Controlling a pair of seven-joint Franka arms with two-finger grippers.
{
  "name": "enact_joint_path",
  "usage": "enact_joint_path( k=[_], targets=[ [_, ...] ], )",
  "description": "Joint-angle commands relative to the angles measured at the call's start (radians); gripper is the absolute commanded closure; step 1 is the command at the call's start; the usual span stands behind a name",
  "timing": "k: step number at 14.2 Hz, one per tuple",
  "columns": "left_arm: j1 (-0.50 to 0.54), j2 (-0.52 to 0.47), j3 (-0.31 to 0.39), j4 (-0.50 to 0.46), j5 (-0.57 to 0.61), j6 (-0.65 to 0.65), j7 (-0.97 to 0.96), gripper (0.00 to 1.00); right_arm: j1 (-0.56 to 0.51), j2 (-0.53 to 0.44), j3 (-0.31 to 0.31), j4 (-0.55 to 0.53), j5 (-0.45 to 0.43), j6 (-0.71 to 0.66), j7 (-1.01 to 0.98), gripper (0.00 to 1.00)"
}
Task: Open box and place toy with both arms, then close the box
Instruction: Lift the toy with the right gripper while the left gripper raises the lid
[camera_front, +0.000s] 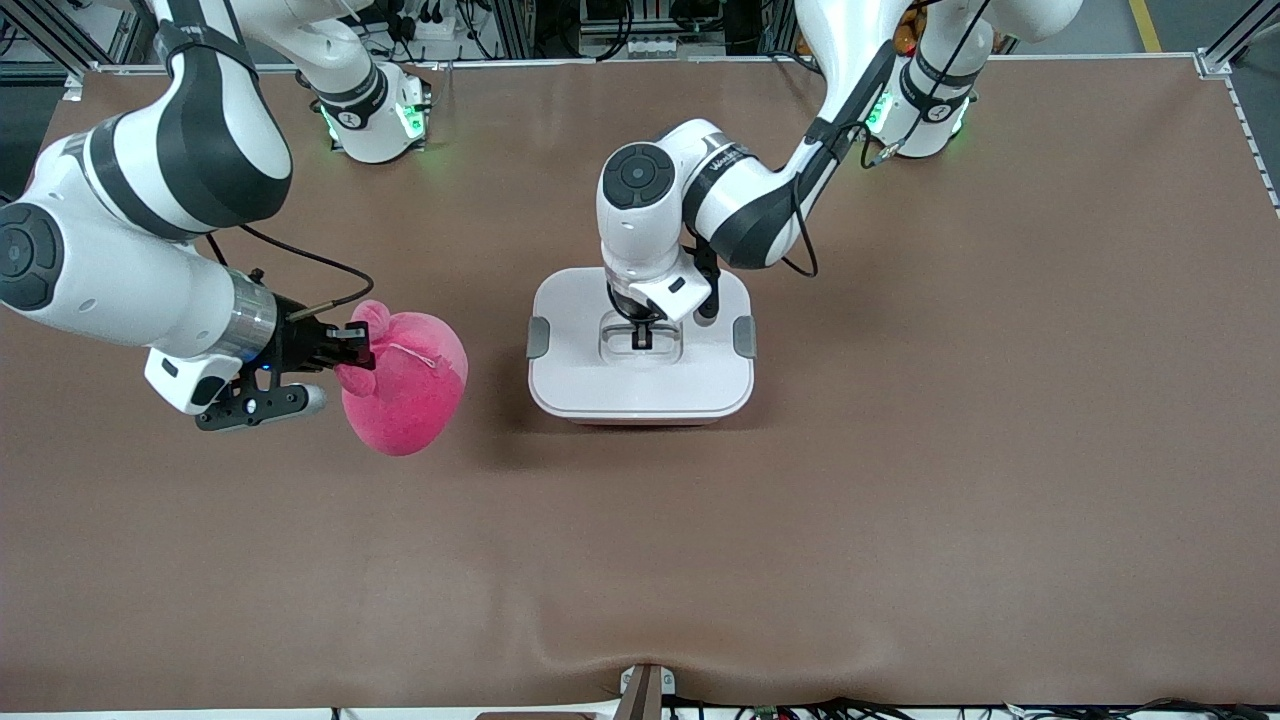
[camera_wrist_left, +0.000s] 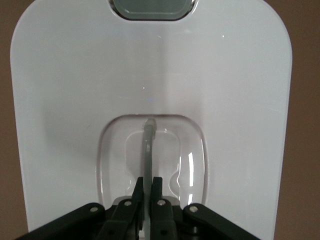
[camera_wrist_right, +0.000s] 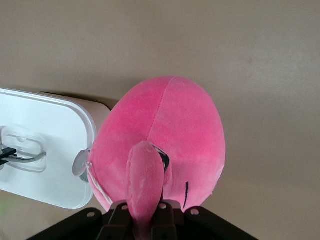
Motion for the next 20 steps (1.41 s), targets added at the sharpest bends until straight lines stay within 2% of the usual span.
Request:
enact_joint_path(
  k=[1,20],
  targets=[
    [-0.004,-0.027,0.000,-0.018,0.013,-0.003,-0.025,1.00,-0.007,-0.003,0.005,0.015,0.020,-0.016,-0.008,1.00],
    [-0.016,-0.073,-0.023,-0.034,0.039,-0.041,0.035,1.00,-0.012,-0.006,0.002,0.015,0.020,-0.016,-0.005,1.00]
  ],
)
